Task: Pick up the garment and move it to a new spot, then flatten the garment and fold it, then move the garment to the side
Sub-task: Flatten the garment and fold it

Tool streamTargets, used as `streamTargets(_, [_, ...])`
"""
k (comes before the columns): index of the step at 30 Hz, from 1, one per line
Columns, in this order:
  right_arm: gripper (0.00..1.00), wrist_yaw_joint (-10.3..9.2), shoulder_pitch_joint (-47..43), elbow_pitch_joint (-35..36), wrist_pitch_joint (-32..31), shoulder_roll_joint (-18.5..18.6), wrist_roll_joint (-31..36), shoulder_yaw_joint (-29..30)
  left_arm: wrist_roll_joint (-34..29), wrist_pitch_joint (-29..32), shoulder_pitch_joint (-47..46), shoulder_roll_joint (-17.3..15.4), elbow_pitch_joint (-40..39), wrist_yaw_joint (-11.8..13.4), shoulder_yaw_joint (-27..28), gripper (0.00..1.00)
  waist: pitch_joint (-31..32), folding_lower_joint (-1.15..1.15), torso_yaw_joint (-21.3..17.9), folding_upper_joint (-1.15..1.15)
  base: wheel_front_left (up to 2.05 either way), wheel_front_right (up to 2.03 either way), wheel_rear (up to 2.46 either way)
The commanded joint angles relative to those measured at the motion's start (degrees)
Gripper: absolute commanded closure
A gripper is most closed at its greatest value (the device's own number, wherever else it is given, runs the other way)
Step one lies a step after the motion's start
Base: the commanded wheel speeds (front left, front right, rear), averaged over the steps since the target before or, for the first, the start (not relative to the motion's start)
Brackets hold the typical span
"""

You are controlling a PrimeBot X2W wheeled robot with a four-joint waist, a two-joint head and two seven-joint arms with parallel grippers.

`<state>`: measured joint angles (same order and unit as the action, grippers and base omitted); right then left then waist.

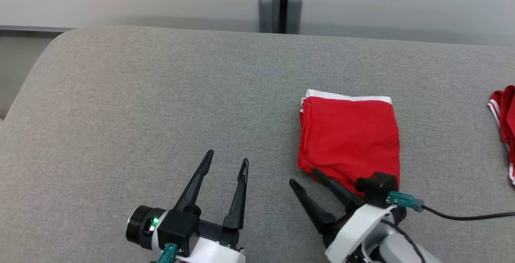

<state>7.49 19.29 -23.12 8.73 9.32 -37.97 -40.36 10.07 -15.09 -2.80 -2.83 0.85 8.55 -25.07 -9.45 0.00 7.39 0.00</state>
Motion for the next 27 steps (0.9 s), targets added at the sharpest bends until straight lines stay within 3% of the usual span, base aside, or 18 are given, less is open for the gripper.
streamTargets(1, [0.00, 0.00, -0.21, 1.36, 1.96, 1.53, -0.45, 0.72, -0.22, 0.01, 0.31, -0.19, 0.02, -0.02, 0.44, 0.00, 0.40, 0.00, -1.08, 0.00, 0.00, 0.00, 0.00])
streamTargets(5, [0.00, 0.00, 0.23, 2.60, 4.29, 3.00, 1.18, 3.36, 0.15, 0.01, 0.76, -0.18, -0.19, -0.08, 1.15, 0.00, 0.77, 0.00, -2.80, 0.00, 0.00, 0.00, 0.00])
streamTargets(10, [0.00, 0.00, -1.21, 2.08, 6.23, 3.52, 5.77, 11.15, 1.69, 0.01, 1.76, -0.18, -0.65, 0.28, 2.56, 0.00, 2.28, 0.00, -6.39, 0.00, 0.00, 0.00, 0.00])
streamTargets(21, [0.00, 0.00, -12.00, 6.92, 6.58, -0.97, 20.35, 29.60, 2.96, 0.01, 4.81, -0.20, -0.41, 1.87, 6.96, 0.00, 5.75, 0.00, -12.10, 0.00, 0.00, 0.00, 0.00])
streamTargets(27, [0.00, 0.00, -18.02, 11.65, 6.59, -2.95, 23.95, 32.16, 1.32, 0.01, 7.31, -0.18, -0.44, 2.18, 9.48, 0.00, 8.12, 0.00, -13.61, 0.00, 0.00, 0.00, 0.00])
